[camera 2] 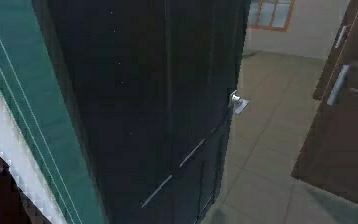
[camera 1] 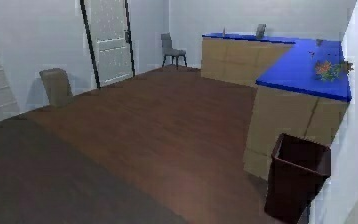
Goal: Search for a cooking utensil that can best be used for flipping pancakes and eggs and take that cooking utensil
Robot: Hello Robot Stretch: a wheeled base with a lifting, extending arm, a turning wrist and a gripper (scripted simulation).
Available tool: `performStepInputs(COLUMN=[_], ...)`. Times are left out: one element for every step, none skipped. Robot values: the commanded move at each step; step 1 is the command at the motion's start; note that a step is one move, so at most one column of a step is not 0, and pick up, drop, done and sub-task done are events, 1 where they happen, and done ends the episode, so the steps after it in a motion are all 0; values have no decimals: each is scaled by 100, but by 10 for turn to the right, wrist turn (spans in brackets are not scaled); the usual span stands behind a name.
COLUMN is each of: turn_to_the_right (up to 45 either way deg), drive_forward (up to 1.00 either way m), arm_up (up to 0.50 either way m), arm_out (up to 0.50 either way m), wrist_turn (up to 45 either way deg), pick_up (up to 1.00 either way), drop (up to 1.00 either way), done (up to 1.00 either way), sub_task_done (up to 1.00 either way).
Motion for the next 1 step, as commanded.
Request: performStepInputs(turn_to_the_right=[0], drive_forward=[100], arm_up=[0], arm_out=[0], wrist_turn=[0], pick_up=[0], drop=[0], done=[0], sub_task_done=[0])
